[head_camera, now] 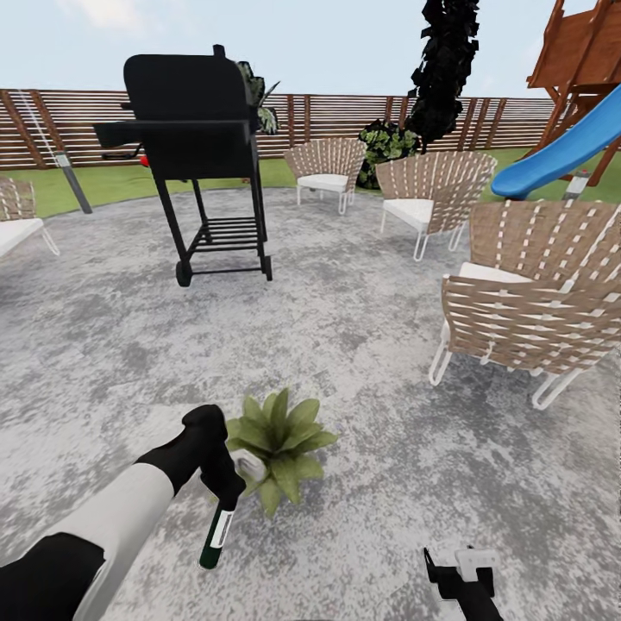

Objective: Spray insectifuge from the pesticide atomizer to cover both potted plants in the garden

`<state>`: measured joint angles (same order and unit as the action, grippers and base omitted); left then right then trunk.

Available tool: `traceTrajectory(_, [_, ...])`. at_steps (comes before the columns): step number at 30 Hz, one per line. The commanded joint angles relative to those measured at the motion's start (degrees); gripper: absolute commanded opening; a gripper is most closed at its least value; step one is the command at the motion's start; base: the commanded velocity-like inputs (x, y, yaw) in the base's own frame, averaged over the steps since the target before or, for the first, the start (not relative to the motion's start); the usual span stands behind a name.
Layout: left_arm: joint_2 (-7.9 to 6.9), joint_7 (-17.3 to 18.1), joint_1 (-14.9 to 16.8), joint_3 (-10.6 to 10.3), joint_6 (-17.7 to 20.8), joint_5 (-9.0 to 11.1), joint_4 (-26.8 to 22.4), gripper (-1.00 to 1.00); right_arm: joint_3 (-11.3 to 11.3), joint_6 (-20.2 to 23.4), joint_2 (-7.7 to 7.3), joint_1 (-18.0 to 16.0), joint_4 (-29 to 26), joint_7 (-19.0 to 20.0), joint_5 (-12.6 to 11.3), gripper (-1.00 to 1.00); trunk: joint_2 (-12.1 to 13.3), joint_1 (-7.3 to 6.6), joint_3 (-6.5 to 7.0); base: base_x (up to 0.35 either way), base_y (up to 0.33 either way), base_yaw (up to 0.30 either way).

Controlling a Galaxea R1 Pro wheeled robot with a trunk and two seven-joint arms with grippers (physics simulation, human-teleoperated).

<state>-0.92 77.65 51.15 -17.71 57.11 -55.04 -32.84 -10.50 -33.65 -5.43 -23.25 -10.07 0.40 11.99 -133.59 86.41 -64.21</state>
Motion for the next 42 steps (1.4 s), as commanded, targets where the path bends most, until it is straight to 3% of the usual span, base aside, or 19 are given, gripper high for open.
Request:
traceTrajectory(1, [-0.04, 0.57, 0.05, -0.22, 0.55, -0.42, -0.11, -1.00, -0.48, -0.19, 0.04, -0.04, 0.05, 0.04, 0.58, 1.00, -0.02, 0.00, -0.05, 0.042, -0.211, 0.000])
traceTrajectory(10, [-0.43, 0.54, -0.78, -0.13, 0.56, -0.42, -2.47, -1.00, -0.47, -0.19, 0.07, -0.04, 0.05, 0.06, 0.58, 1.00, -0.02, 0.00, -0.05, 0.005, -0.037, 0.000])
traceTrajectory(15, [-1.56, 0.53, -0.96, -0.13, 0.46, -0.42, -2.49, -1.00, -0.44, -0.19, 0.10, -0.04, 0.05, 0.04, 0.58, 1.00, -0.02, 0.00, -0.05, 0.000, 0.000, 0.085])
traceTrajectory(25, [-1.58, 0.57, -0.97, -0.09, 0.46, -0.42, -2.55, -1.00, -0.48, -0.19, 0.08, -0.04, 0.05, 0.05, 0.58, 1.00, -0.02, 0.00, -0.05, 0.082, 0.000, 0.114])
traceTrajectory(32, [-0.78, 0.57, -0.09, -0.28, 0.57, -0.42, -2.75, -1.00, -0.48, -0.19, 0.08, -0.04, 0.05, 0.07, 0.58, 1.00, -0.02, 0.00, -0.05, 0.073, 0.000, 0.001])
traceTrajectory(42, [1.59, 1.02, 1.40, -0.66, 0.45, -0.05, -2.14, -1.00, -0.48, -0.19, 0.07, -0.04, 0.05, 0.07, 0.58, 1.00, -0.02, 0.00, -0.05, 0.000, 0.000, 0.000])
